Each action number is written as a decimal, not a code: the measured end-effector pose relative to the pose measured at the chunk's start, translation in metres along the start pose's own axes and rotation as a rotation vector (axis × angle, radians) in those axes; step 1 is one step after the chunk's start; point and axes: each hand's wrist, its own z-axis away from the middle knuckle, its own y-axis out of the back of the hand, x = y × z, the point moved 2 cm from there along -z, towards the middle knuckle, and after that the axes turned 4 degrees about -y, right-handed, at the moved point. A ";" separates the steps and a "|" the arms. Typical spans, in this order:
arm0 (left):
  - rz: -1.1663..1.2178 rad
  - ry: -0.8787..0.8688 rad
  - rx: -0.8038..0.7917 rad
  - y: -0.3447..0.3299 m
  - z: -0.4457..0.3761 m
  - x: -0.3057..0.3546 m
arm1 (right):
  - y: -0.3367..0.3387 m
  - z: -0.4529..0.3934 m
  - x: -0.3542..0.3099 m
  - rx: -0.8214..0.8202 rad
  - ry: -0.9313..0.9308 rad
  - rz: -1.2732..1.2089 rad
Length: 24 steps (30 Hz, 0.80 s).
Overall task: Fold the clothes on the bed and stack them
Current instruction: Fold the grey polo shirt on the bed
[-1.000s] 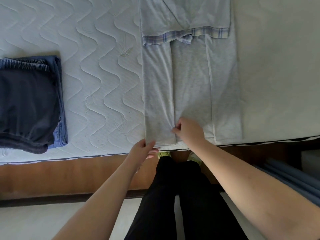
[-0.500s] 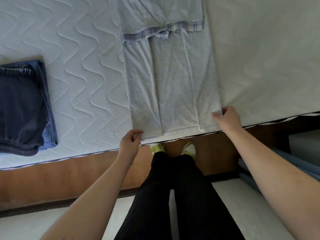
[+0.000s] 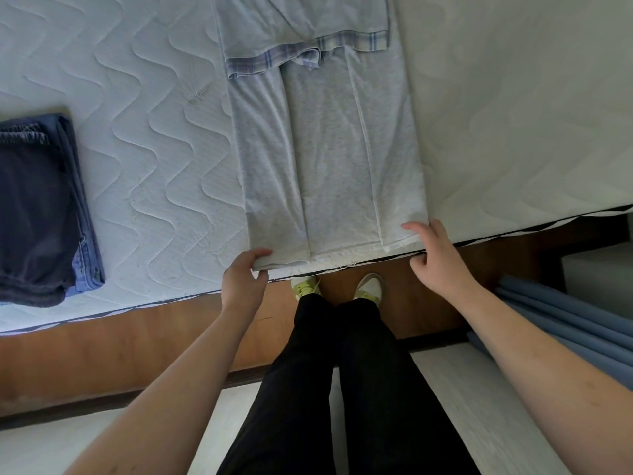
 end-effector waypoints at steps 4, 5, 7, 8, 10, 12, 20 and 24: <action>-0.296 -0.176 0.069 -0.004 -0.004 0.003 | -0.003 -0.003 0.001 0.214 0.187 0.375; -0.389 -0.220 0.102 -0.004 -0.006 0.004 | -0.003 -0.006 0.001 0.278 0.201 0.448; -0.563 -0.309 0.145 -0.005 -0.009 0.006 | -0.004 -0.011 0.002 0.361 0.170 0.561; -0.634 -0.374 0.138 -0.007 -0.011 0.007 | -0.005 -0.014 0.003 0.370 0.135 0.586; -0.754 -0.562 0.074 -0.011 -0.014 0.008 | -0.005 -0.018 0.004 0.349 0.106 0.613; -0.819 -0.749 -0.010 -0.016 -0.016 0.009 | -0.006 -0.023 0.002 0.315 0.210 0.607; -0.689 -0.836 -0.095 -0.011 -0.021 0.024 | 0.001 -0.039 -0.006 0.219 0.573 0.518; -0.641 -0.868 -0.048 0.003 -0.013 0.033 | 0.013 -0.033 -0.019 0.221 0.556 0.496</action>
